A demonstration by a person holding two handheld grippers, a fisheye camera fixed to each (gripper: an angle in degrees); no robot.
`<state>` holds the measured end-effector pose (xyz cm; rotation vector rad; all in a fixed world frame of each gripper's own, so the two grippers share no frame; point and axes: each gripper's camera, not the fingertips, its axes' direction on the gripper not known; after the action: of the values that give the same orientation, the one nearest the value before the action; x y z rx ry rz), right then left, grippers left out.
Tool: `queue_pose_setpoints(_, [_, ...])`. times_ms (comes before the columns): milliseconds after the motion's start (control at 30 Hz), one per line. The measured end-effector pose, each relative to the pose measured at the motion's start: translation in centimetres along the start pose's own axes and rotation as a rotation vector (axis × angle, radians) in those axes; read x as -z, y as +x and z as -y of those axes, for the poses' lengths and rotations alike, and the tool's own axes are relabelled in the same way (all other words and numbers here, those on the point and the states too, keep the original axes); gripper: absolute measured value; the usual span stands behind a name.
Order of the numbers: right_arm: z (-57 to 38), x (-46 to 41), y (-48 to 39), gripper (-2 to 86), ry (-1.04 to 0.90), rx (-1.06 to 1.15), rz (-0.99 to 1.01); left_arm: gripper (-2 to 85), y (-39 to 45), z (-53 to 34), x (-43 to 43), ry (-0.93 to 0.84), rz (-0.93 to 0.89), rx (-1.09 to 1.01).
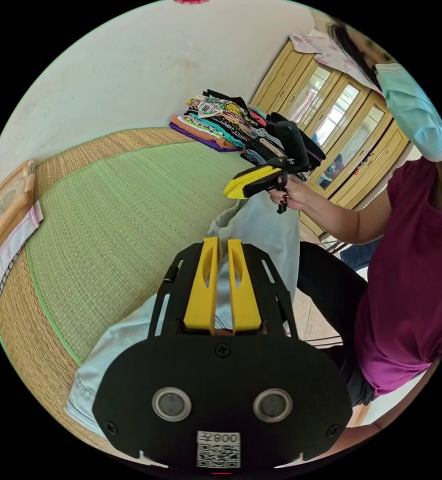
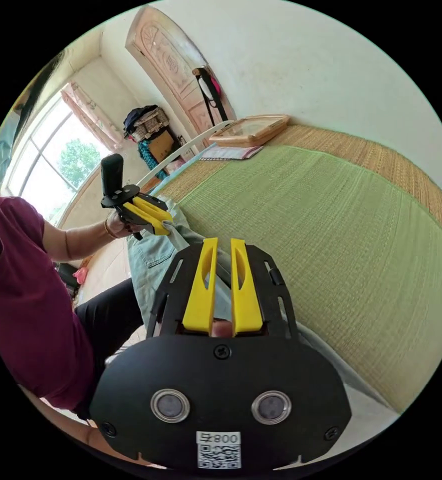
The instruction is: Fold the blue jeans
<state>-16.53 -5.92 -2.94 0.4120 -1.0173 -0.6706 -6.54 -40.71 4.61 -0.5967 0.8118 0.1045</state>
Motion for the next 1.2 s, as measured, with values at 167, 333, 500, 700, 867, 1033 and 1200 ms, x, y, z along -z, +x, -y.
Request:
queue_pose_setpoints(167, [3.1,-3.5,-3.0,7.9,-0.161,0.223,-0.064,2.9,0.6,-0.2,0.7,0.013,0.009,-0.003])
queue_pose_setpoints(333, [5.0,-4.8,-3.0,7.2,-0.202,0.315,0.032,3.2,1.0,-0.5,1.5,0.006,-0.001,-0.018])
queue_pose_setpoints(500, [6.0,-6.2,-1.2,3.7,-0.202,0.275,0.175,4.4,1.3,-0.9,2.2,-0.004,-0.009,-0.031])
queue_pose_setpoints(700, [6.5,-5.4,0.5,0.7,-0.111,0.19,0.1,7.6,-0.4,-1.1,3.1,0.019,-0.028,0.031])
queue_pose_setpoints(867, [7.1,-6.2,2.3,0.3,-0.107,0.12,0.074,7.0,-2.8,-0.5,2.1,-0.051,-0.004,0.114])
queue_pose_setpoints(1033, [7.2,-9.3,4.8,0.2,-0.183,0.01,0.065,6.1,-4.1,-0.9,0.4,-0.153,0.02,0.173])
queue_pose_setpoints(1200, [6.3,-9.6,7.5,0.1,-0.134,-0.144,0.045,7.0,-4.1,-1.9,0.3,-0.176,0.023,0.228])
